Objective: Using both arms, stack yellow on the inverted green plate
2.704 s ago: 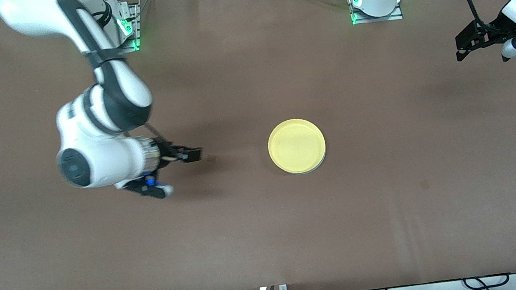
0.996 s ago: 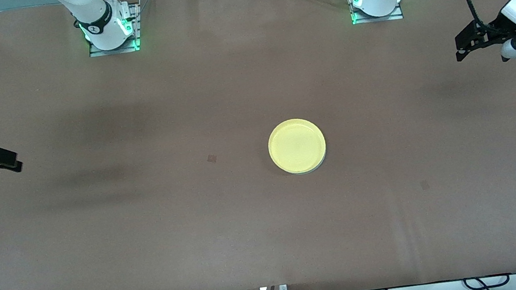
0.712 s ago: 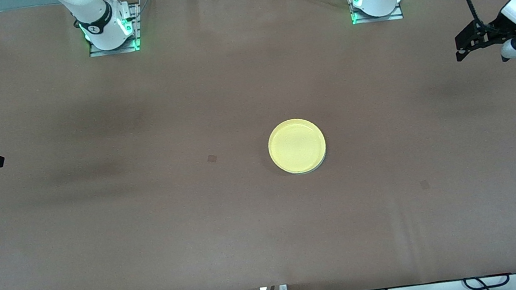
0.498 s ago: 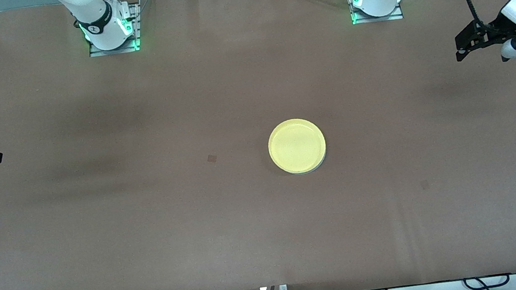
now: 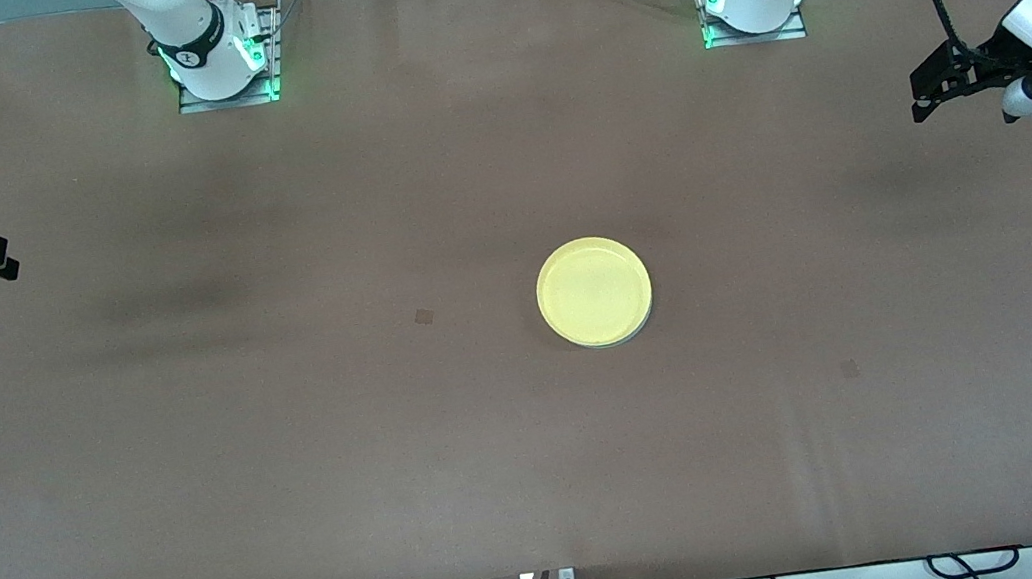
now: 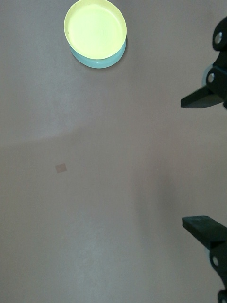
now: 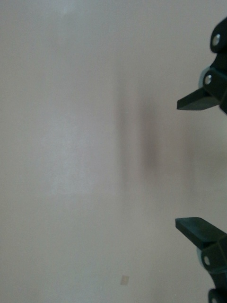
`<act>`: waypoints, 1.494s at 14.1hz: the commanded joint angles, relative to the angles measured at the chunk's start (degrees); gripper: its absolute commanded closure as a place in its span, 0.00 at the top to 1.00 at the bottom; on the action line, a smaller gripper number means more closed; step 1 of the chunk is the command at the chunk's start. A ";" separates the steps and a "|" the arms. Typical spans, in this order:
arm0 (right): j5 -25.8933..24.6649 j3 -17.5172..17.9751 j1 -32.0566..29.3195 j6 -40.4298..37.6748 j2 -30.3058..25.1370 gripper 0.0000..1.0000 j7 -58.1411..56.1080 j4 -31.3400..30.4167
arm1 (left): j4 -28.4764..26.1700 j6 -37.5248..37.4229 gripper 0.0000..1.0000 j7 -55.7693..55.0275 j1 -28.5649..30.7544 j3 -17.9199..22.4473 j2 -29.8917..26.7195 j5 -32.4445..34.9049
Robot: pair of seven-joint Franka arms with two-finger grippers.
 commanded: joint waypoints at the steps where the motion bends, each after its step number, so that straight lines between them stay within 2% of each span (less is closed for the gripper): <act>1: -0.88 1.04 -0.81 1.67 -4.60 1.00 -0.96 -6.06 | 1.30 -0.81 1.00 0.89 0.06 -0.05 0.61 -0.93; 21: -1.05 1.48 -0.81 1.05 -4.69 1.00 -1.05 -5.71 | 1.30 -0.64 1.00 0.89 -0.02 -0.14 0.61 -0.93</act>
